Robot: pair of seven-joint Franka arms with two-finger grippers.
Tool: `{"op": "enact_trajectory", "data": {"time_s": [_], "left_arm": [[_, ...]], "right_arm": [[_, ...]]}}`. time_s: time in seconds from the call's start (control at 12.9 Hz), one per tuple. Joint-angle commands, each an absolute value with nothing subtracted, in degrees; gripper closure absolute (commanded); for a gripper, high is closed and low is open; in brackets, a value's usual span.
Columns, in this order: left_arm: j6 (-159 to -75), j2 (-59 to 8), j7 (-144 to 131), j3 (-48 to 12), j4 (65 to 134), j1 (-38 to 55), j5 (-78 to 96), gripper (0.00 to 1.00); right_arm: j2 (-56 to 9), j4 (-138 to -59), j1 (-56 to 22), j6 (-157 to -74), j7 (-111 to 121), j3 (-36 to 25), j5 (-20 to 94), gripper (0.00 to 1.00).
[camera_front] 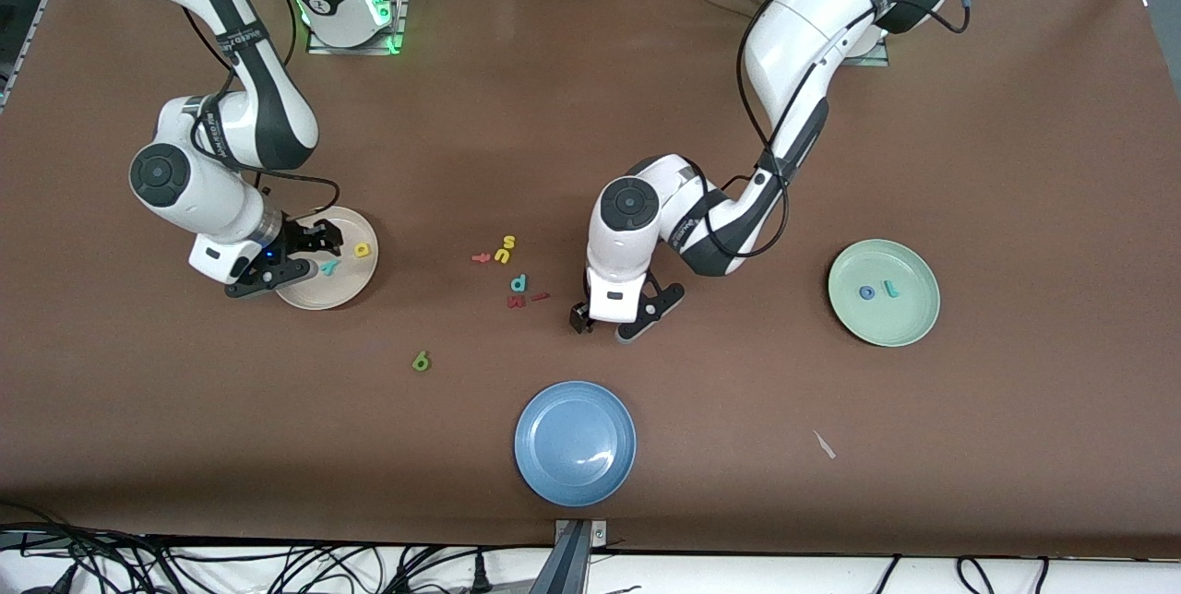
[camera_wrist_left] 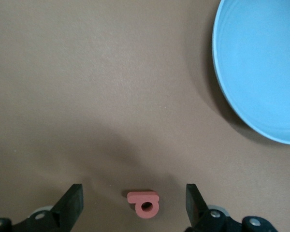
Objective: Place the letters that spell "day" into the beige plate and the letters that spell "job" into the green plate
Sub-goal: 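Grasp the pink letter with the left gripper while the right gripper releases y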
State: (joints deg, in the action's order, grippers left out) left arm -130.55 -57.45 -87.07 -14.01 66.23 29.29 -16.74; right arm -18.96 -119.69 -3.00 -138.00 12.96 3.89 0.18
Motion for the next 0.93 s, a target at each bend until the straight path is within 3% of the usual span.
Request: {"op": "enact_trajectory", "data": {"time_s": [0.0,0.46,0.85], "left_arm": [[-129.81,-60.29,-86.4,-12.22,62.4,32.08,-16.08,0.07],[-129.99,-62.22,-86.13,-11.34,61.88,32.96,-16.08,0.15],[-131.04,-63.54,-86.22,-8.35,60.03,35.07,-16.0,0.18]], "right_arm": [[-25.55,-110.51,-7.37,-137.81,8.19,4.04,0.61,0.14],[-38.04,-95.39,-12.92,-138.34,5.1,4.04,1.85,0.14],[-44.63,-86.16,-13.79,-138.43,5.36,4.04,1.76,0.16]]}}
